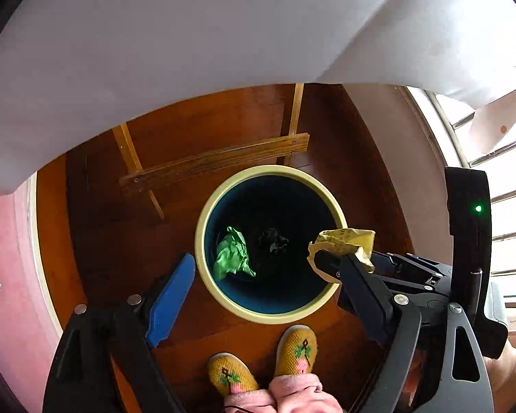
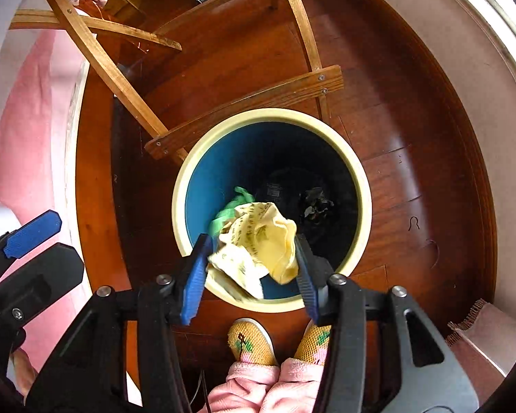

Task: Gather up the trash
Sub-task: 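Open both tools over the bin to drop the papers, then move both open tools back toward the red paper and white tissue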

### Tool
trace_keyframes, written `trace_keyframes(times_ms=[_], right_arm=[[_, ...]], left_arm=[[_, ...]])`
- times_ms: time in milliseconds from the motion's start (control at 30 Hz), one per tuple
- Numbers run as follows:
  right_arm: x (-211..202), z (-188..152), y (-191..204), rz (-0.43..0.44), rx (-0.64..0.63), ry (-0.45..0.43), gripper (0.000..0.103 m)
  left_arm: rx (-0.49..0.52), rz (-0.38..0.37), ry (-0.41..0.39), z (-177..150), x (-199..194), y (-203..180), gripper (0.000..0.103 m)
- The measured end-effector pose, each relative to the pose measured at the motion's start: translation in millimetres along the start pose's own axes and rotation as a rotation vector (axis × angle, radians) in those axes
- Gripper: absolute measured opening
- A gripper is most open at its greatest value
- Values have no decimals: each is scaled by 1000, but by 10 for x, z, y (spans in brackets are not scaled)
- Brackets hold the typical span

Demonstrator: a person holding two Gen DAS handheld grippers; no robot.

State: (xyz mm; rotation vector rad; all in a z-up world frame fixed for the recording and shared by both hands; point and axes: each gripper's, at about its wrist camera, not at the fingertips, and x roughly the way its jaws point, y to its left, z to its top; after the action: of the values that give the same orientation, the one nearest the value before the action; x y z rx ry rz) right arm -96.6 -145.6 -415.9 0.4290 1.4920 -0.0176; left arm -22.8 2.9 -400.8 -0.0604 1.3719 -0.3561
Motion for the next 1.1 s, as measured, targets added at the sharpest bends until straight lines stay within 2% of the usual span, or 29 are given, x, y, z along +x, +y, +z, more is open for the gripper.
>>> trace_keyframes(times_ms=[67, 133, 367, 567, 833, 1100], right_arm=[[1, -7, -35, 12, 14, -14, 58], [-23, 22, -43, 25, 21, -17, 58], [-565, -3, 125, 39, 18, -53, 59], [-1422, -35, 378, 72, 4, -95, 59], [-2742, -14, 808, 99, -70, -166, 59], [-3959, 85, 1269, 162, -182, -300, 59]], left_arm=[[-8, 12, 0, -23, 25, 15, 92], [-19, 17, 0, -45, 0, 34, 93], [-38, 35, -38, -119, -523, 114, 93], [-33, 30, -95, -48, -1365, -69, 93], [-14, 19, -235, 116, -2689, -361, 93], [-12, 29, -368, 354, -3892, -545, 96]])
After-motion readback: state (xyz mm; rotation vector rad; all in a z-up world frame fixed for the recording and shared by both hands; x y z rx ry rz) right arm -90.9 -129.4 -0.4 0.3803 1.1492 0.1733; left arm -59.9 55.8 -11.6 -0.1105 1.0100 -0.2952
